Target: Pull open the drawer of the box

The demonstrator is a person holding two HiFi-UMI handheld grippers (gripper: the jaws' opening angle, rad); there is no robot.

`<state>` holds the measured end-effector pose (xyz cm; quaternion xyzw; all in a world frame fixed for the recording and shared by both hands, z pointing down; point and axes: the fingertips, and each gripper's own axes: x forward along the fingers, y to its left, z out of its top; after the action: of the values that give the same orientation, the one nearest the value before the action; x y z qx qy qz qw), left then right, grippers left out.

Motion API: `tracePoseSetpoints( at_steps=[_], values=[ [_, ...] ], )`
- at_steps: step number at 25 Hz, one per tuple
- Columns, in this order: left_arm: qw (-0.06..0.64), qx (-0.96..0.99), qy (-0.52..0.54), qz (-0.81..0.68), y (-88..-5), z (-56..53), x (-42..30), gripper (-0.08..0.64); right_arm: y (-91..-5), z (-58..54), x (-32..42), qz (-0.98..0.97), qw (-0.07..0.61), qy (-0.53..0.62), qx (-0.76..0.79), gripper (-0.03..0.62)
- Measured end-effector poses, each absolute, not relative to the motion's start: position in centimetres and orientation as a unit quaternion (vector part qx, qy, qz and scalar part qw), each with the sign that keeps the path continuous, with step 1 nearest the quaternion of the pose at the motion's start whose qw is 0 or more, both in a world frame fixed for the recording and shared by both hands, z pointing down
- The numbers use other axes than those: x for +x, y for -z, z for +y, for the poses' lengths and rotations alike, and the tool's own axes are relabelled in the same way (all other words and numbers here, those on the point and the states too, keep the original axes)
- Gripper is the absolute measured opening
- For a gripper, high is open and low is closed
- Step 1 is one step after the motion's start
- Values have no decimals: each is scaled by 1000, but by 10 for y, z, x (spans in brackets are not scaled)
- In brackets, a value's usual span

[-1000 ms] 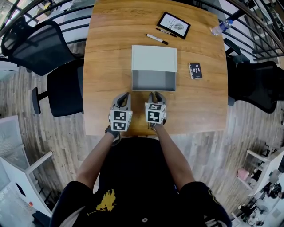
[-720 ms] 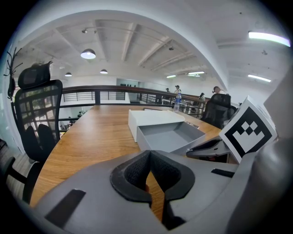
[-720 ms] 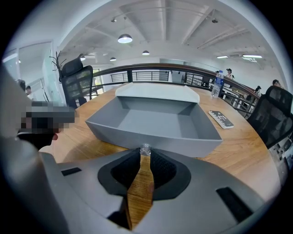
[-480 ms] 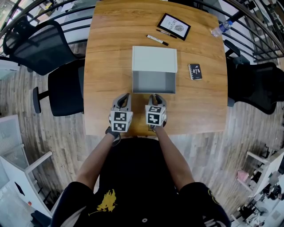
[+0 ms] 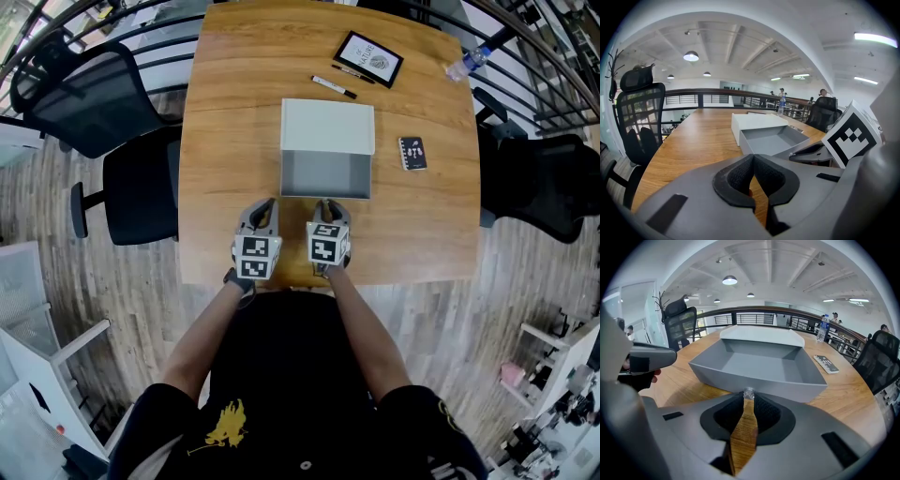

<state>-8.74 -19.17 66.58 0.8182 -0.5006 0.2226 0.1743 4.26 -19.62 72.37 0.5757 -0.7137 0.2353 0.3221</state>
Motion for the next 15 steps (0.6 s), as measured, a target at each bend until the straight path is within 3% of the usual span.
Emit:
tracePoseSetpoints(
  at_steps=[7,9,15],
  values=[
    [175,817,-220,-503,-663,-187,-89,17,-720,-195,44,-711,301,-242,588,74],
    [173,818,-219,-503,-660,-186,-89,16,-718,-193,45,-705,281,-266,595,172],
    [150,827,-212,-499,-632,-180,-88,17,-685,-184,57,-718,252,-255,597,176]
  ],
)
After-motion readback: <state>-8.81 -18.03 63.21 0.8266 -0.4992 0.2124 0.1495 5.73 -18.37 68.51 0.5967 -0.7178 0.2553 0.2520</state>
